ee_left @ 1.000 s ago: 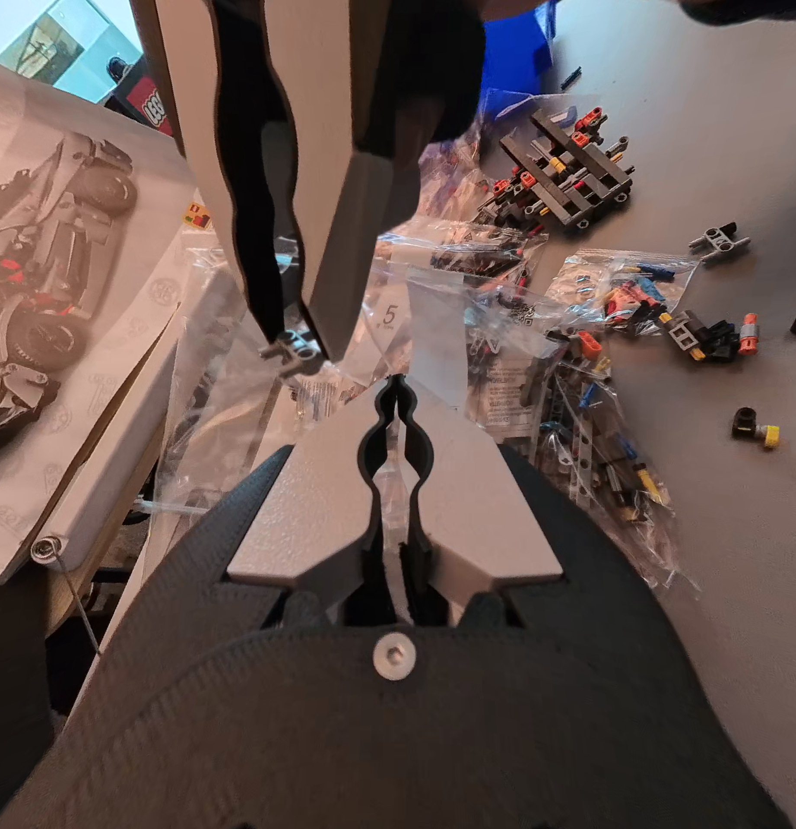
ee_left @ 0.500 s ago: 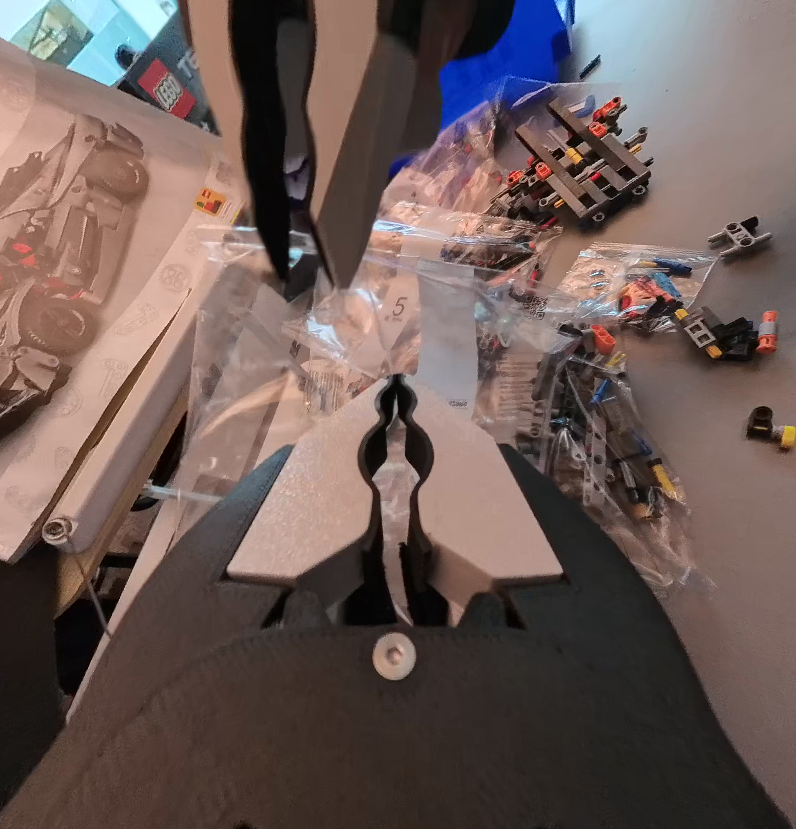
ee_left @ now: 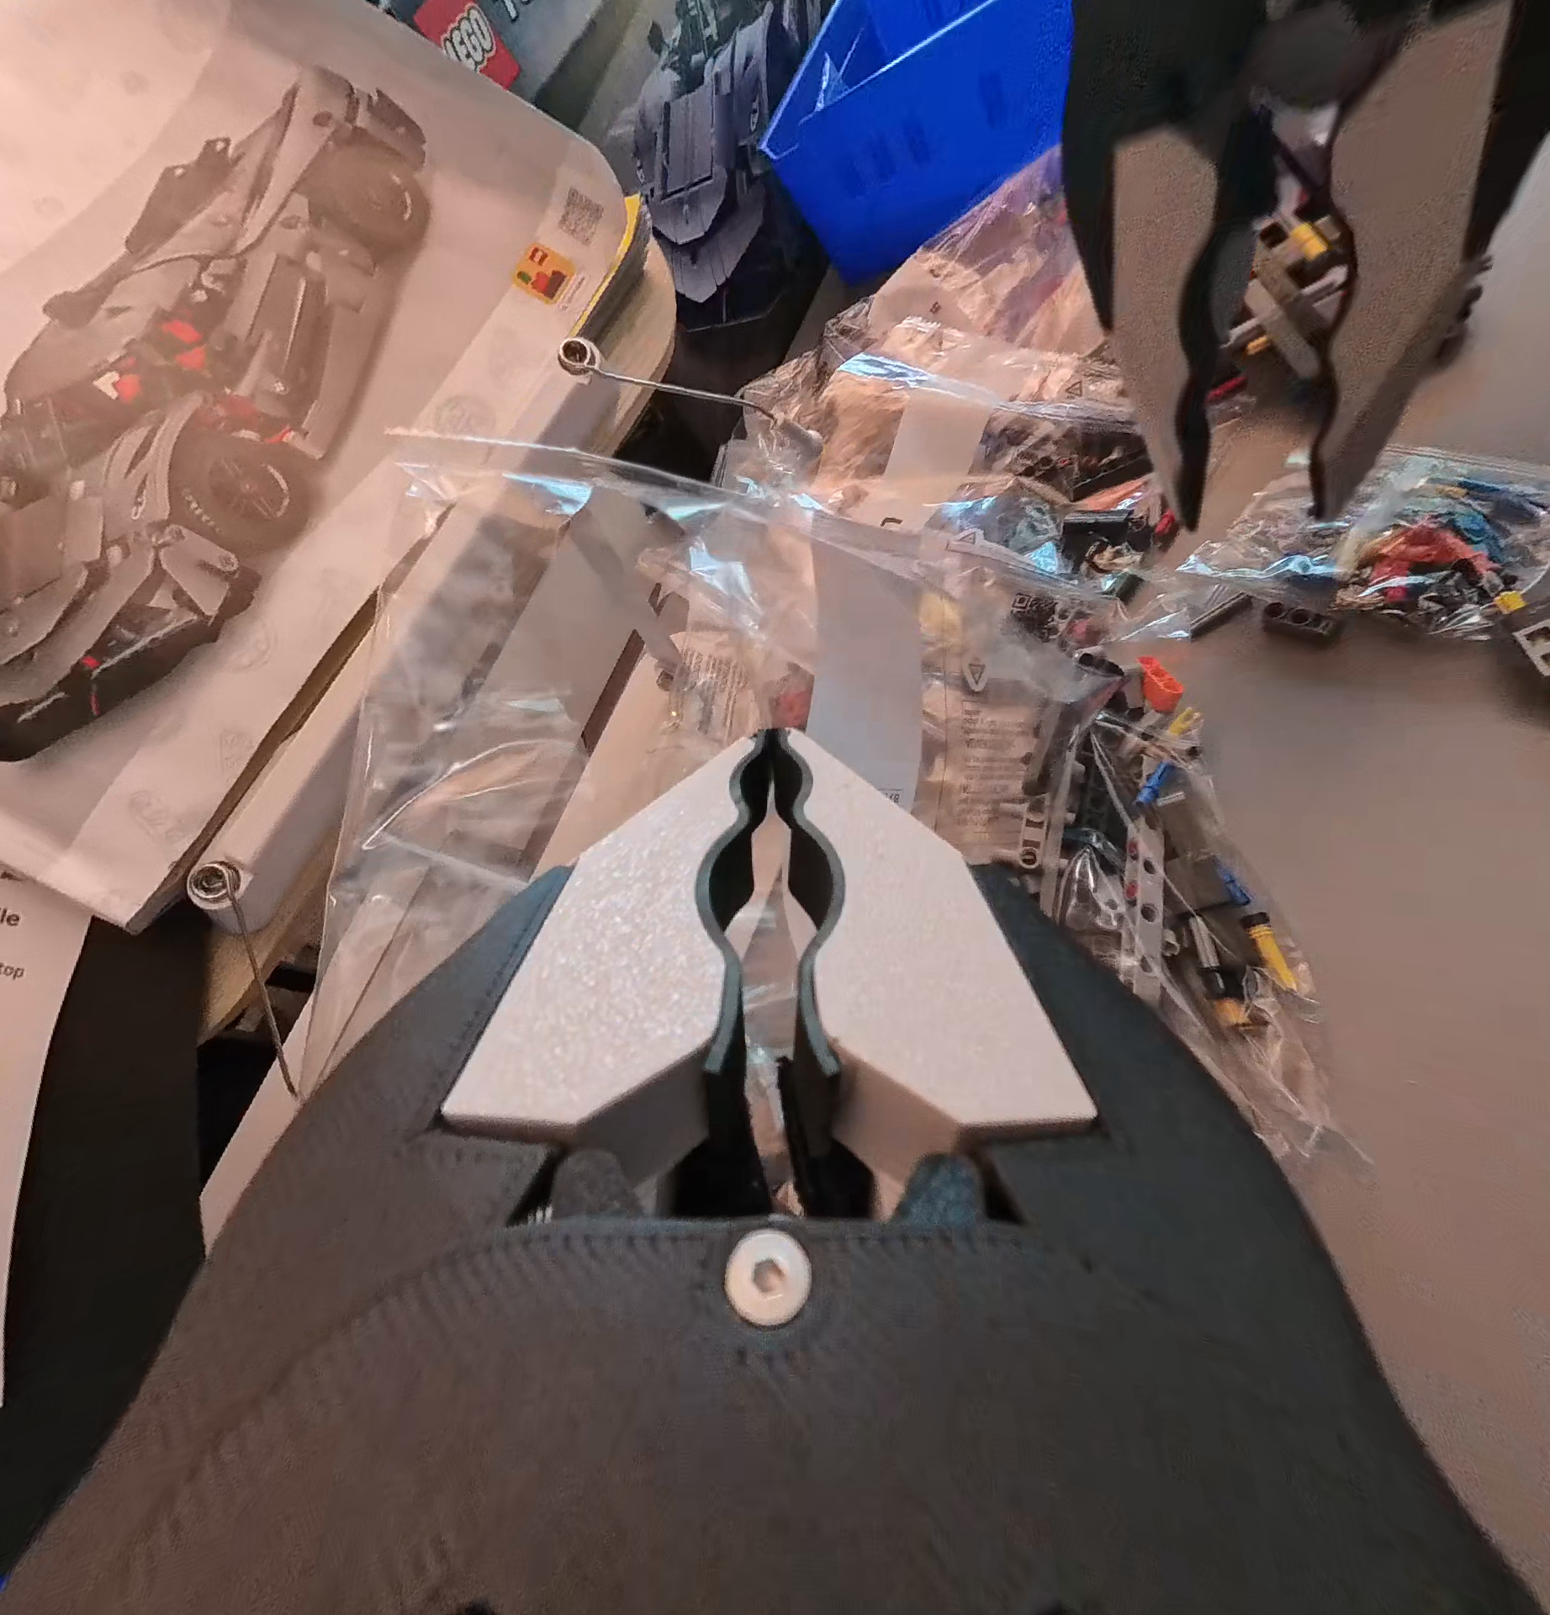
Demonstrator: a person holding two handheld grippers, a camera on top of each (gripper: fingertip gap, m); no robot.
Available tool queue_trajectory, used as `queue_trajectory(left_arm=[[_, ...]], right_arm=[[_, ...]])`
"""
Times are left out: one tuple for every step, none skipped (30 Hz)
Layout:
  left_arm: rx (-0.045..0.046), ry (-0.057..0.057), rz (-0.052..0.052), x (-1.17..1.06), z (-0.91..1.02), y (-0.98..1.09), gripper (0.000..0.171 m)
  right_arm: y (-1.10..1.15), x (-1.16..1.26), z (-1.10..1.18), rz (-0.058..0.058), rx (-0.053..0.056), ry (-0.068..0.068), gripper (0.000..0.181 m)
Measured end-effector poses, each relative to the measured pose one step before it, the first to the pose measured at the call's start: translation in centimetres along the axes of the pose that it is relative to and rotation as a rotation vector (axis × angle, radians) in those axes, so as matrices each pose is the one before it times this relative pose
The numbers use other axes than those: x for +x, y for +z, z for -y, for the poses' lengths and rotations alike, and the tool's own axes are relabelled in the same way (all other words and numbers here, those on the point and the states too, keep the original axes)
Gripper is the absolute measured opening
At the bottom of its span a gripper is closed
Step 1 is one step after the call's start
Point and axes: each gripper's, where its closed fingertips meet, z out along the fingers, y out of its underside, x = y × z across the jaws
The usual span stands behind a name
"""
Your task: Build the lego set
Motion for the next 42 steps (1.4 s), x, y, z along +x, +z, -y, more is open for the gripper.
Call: queue_trajectory(left_arm=[[-0.00220, -0.0004, 0.0010, -0.004, -0.050, 0.066, 0.000], [-0.00114, 0.0005, 0.0008, 0.006, -0.027, 0.046, 0.000], [-0.00069, 0.0008, 0.0002, 0.013, -0.005, 0.025, 0.000], [-0.00026, 0.0004, -0.0001, 0.004, -0.005, 0.015, 0.000], [0.00047, -0.0001, -0.0005, 0.013, -0.001, 0.007, 0.000], [0.00040, 0.0000, -0.0001, 0.007, -0.008, -0.006, 0.000], [0.00050, 0.0003, 0.0003, -0.017, 0.002, -0.018, 0.000], [0.00129, 0.0001, -0.0002, -0.008, 0.014, -0.037, 0.000], [0.00157, -0.0006, -0.0005, -0.010, 0.025, -0.031, 0.000], [0.00144, -0.0001, -0.0002, -0.006, 0.030, -0.035, 0.000], [0.00068, 0.0003, -0.0002, -0.003, 0.019, -0.024, 0.000], [0.00059, 0.0004, -0.0003, 0.002, 0.010, -0.020, 0.000], [0.00111, 0.0004, -0.0004, 0.005, 0.025, -0.028, 0.000], [0.00087, 0.0002, -0.0004, 0.000, 0.028, -0.010, 0.000], [0.00035, 0.0008, -0.0002, 0.011, 0.020, -0.012, 0.000], [0.00024, 0.0006, 0.0000, 0.002, 0.004, -0.006, 0.000], [0.00056, -0.0001, -0.0001, 0.004, 0.009, -0.020, 0.000], [0.00028, -0.0003, -0.0002, -0.007, 0.005, -0.007, 0.000], [0.00012, -0.0002, -0.0001, -0.002, 0.009, -0.003, 0.000], [0.00005, 0.0001, -0.0002, 0.008, -0.007, 0.004, 0.000], [-0.00018, 0.0001, -0.0001, 0.001, 0.004, 0.011, 0.000], [0.00015, 0.0000, -0.0004, 0.012, 0.002, -0.007, 0.000], [0.00029, 0.0004, 0.0000, 0.003, 0.011, 0.007, 0.000], [-0.00014, 0.0001, 0.0002, -0.004, -0.002, -0.001, 0.000], [0.00009, -0.0006, -0.0001, 0.005, -0.007, 0.012, 0.000], [-0.00030, -0.0002, -0.0002, -0.002, -0.012, 0.017, 0.000], [-0.00071, -0.0001, -0.0001, 0.005, -0.019, 0.023, 0.000], [-0.00008, -0.0002, -0.0003, 0.011, -0.002, 0.016, 0.000], [0.00007, 0.0000, -0.0004, 0.010, 0.000, 0.017, 0.000], [-0.00048, 0.0001, -0.0003, 0.008, -0.008, 0.013, 0.000], [-0.00028, 0.0002, 0.0003, -0.006, -0.012, 0.010, 0.000], [0.00007, -0.0001, 0.0005, -0.012, -0.006, -0.004, 0.000], [0.00058, -0.0006, -0.0001, -0.006, -0.005, -0.006, 0.000], [0.00008, -0.0003, -0.0001, 0.004, 0.001, 0.001, 0.000], [-0.00023, 0.0006, 0.0005, -0.005, 0.003, 0.003, 0.000], [0.00007, 0.0005, 0.0001, 0.000, 0.007, 0.005, 0.000], [0.00049, 0.0007, 0.0000, 0.007, 0.014, 0.000, 0.000], [0.00087, 0.0000, 0.0001, -0.004, 0.029, -0.034, 0.000], [0.00191, -0.0004, -0.0007, -0.002, 0.037, -0.024, 0.000], [0.00114, 0.0002, -0.0009, 0.002, 0.033, -0.024, 0.000], [0.00048, 0.0009, -0.0003, 0.011, 0.028, 0.001, 0.000], [0.00064, 0.0012, -0.0005, 0.017, 0.030, -0.005, 0.000]], right_arm=[[0.873, 0.004, -0.488, -0.0045, -0.0332, 0.0065, 0.030], [0.779, -0.092, -0.352, 0.0009, -0.0310, 0.0000, 0.030], [0.662, -0.159, -0.102, 0.0052, -0.0196, -0.0059, 0.031], [0.486, -0.201, 0.070, 0.0074, -0.0094, -0.0053, 0.031], [0.370, -0.191, 0.099, 0.0074, -0.0080, -0.0033, 0.030], [0.263, -0.083, 0.014, 0.0010, -0.0098, -0.0023, 0.030], [0.194, 0.000, -0.080, -0.0029, -0.0114, 0.0001, 0.030], [0.191, -0.070, -0.109, 0.0036, -0.0117, 0.0020, 0.030], [0.194, -0.136, -0.046, 0.0073, -0.0068, 0.0008, 0.029], [0.157, -0.010, 0.023, -0.0007, -0.0017, -0.0009, 0.028], [-0.006, 0.131, 0.007, -0.0092, 0.0011, 0.0007, 0.024], [-0.065, 0.053, -0.118, -0.0014, -0.0060, 0.0030, 0.021], [-0.069, -0.053, -0.125, 0.0039, -0.0052, -0.0016, 0.008], [0.025, 0.038, -0.093, -0.0035, -0.0022, -0.0062, 0.000], [0.102, -0.034, -0.059, 0.0014, -0.0003, -0.0063, 0.000], [0.045, -0.076, -0.012, 0.0059, 0.0019, -0.0013, 0.000], [-0.038, -0.042, -0.033, 0.0059, 0.0012, 0.0012, 0.000], [-0.055, -0.034, -0.082, 0.0052, -0.0002, 0.0007, 0.000], [-0.082, -0.024, -0.074, 0.0024, 0.0020, -0.0022, 0.000], [-0.157, -0.043, 0.001, 0.0019, 0.0075, -0.0007, 0.000], [-0.215, -0.119, 0.171, 0.0063, 0.0157, 0.0050, 0.001], [-0.218, -0.154, 0.279, 0.0062, 0.0185, 0.0050, 0.006], [-0.211, 0.033, 0.173, -0.0085, 0.0116, -0.0006, 0.010], [-0.191, 0.276, 0.026, -0.0232, 0.0038, 0.0009, 0.013], [-0.160, 0.390, -0.047, -0.0225, 0.0011, 0.0101, 0.014], [-0.088, 0.323, -0.011, -0.0129, 0.0040, 0.0146, 0.017], [0.017, 0.369, 0.060, -0.0137, 0.0076, 0.0125, 0.019], [0.125, 0.391, 0.004, -0.0138, 0.0028, 0.0125, 0.020], [0.263, 0.267, -0.133, -0.0065, -0.0093, 0.0127, 0.020], [0.327, 0.207, -0.189, -0.0054, -0.0142, 0.0094, 0.019], [0.336, 0.131, -0.143, -0.0036, -0.0121, 0.0050, 0.017], [0.240, 0.018, -0.011, 0.0007, -0.0048, 0.0021, 0.016], [0.017, -0.113, 0.193, 0.0065, 0.0084, -0.0036, 0.010], [0.047, -0.140, 0.005, 0.0062, -0.0027, -0.0101, 0.002], [0.043, 0.019, 0.036, -0.0037, 0.0000, -0.0048, 0.001], [-0.055, -0.097, 0.075, 0.0069, 0.0057, -0.0006, 0.001], [-0.162, -0.069, 0.037, 0.0067, 0.0087, -0.0003, 0.001], [-0.319, 0.053, 0.133, 0.0002, 0.0185, 0.0016, 0.001], [-0.425, 0.075, 0.239, 0.0026, 0.0257, 0.0082, 0.001], [-0.454, 0.033, 0.226, 0.0069, 0.0241, 0.0111, 0.001], [-0.466, 0.078, 0.147, 0.0007, 0.0178, 0.0056, 0.001], [-0.532, 0.082, 0.213, -0.0049, 0.0217, -0.0006, 0.001]])
